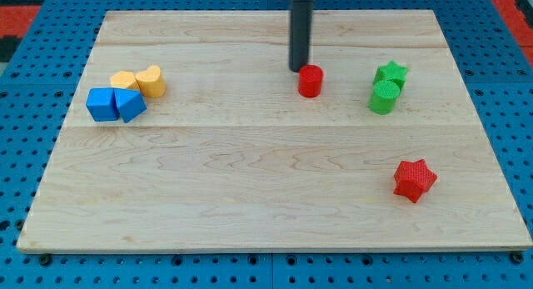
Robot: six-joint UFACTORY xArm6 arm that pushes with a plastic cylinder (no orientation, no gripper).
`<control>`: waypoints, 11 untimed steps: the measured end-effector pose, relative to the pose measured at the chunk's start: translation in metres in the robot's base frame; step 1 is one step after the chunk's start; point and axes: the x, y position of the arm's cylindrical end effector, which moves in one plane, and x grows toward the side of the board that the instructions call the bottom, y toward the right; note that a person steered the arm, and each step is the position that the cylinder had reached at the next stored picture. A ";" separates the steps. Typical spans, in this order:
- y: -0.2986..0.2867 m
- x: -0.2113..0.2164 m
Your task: Push the red circle into the red star
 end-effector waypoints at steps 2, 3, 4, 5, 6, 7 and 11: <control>0.015 0.073; 0.024 0.126; 0.019 0.135; -0.014 0.145; 0.025 0.158; 0.058 0.159; 0.089 0.160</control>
